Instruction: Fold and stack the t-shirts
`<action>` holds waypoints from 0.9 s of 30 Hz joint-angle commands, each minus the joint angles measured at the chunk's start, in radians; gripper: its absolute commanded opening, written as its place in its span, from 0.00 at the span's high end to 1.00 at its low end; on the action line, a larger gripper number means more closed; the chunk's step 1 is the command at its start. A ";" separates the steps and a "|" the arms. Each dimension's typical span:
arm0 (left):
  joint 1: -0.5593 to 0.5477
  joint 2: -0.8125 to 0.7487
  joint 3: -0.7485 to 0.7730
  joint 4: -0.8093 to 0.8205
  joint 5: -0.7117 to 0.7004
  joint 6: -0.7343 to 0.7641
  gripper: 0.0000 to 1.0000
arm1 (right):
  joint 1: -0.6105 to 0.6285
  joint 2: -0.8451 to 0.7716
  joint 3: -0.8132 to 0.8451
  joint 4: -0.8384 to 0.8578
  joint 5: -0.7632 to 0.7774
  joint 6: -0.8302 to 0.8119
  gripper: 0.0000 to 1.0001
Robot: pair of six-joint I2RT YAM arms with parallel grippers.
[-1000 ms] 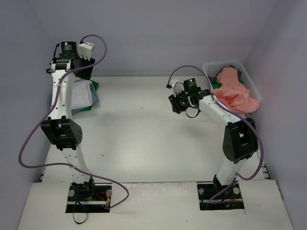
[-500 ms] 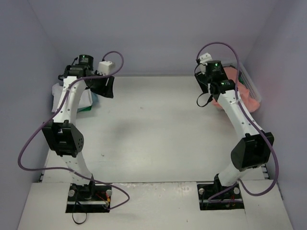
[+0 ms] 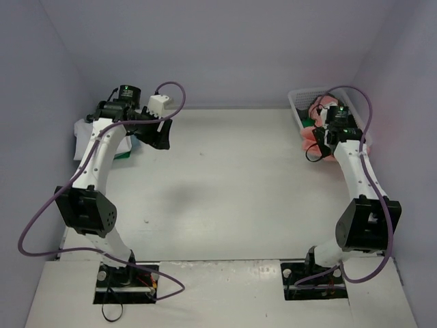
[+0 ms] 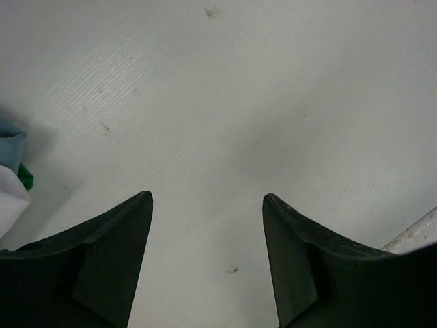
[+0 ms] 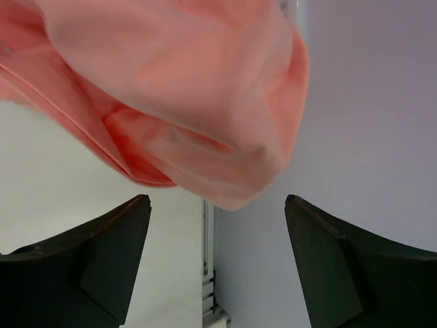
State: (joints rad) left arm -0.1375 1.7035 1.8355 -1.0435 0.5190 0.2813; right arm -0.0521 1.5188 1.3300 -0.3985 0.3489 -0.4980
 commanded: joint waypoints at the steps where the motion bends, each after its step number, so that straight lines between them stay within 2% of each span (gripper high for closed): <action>1: 0.004 -0.050 0.002 0.040 -0.008 0.016 0.40 | -0.035 -0.066 -0.024 0.009 -0.040 -0.036 0.23; 6: 0.004 -0.067 -0.021 0.063 -0.022 0.013 0.39 | -0.101 -0.054 -0.025 0.010 -0.132 -0.022 0.28; 20: 0.004 -0.076 -0.047 0.086 -0.062 0.015 0.39 | -0.137 0.044 0.046 0.092 -0.290 0.035 0.29; 21: 0.004 -0.079 -0.054 0.095 -0.073 0.016 0.39 | -0.137 0.050 0.054 0.098 -0.301 0.036 0.33; 22: 0.004 -0.081 -0.061 0.100 -0.082 0.018 0.39 | -0.137 0.073 0.060 0.099 -0.310 0.039 0.54; 24: 0.006 -0.085 -0.082 0.114 -0.093 0.016 0.39 | -0.138 0.096 0.077 0.102 -0.314 0.048 0.89; 25: 0.006 -0.088 -0.087 0.115 -0.097 0.018 0.39 | -0.138 0.116 0.081 0.104 -0.315 0.050 1.00; 27: 0.006 -0.093 -0.094 0.120 -0.099 0.018 0.39 | -0.140 0.130 0.081 0.110 -0.326 0.053 1.00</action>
State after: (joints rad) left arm -0.1371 1.6783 1.7298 -0.9642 0.4370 0.2844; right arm -0.1837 1.6337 1.3674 -0.3370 0.0547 -0.4618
